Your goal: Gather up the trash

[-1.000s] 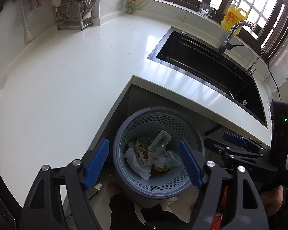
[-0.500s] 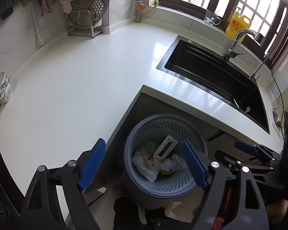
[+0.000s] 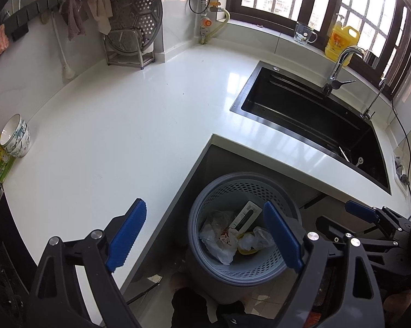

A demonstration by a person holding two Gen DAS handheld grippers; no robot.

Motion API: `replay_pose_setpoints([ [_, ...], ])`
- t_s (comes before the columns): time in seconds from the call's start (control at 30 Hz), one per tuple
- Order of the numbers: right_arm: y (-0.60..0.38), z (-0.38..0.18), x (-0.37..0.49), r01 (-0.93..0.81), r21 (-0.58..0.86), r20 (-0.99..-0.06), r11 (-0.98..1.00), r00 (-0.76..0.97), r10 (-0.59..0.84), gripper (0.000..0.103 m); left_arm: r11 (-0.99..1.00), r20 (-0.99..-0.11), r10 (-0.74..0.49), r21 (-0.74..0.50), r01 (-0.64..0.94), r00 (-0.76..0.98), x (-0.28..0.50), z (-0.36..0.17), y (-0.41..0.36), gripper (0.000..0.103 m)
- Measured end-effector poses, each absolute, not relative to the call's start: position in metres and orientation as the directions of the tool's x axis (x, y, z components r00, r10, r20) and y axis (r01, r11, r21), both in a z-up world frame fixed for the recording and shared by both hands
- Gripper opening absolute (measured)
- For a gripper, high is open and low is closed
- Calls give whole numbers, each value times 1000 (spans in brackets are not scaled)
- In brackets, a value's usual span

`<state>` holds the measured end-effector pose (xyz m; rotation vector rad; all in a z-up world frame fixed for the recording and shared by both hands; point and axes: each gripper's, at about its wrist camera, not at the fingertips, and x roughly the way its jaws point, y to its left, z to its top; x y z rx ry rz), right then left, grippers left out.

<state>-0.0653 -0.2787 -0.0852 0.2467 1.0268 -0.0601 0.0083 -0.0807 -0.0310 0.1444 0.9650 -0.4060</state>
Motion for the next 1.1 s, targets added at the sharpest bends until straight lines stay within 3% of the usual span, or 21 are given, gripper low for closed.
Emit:
replay_pose_setpoints([
  [0.53, -279, -76, -68, 170, 146, -848, 975, 528, 35, 75, 916, -800, -263, -33, 399, 539, 4, -14, -83, 96],
  [1.1, -275, -72, -66, 154, 120, -846, 981, 533, 20, 75, 928, -806, -224, -5, 373, 548, 5, -13, -83, 96],
])
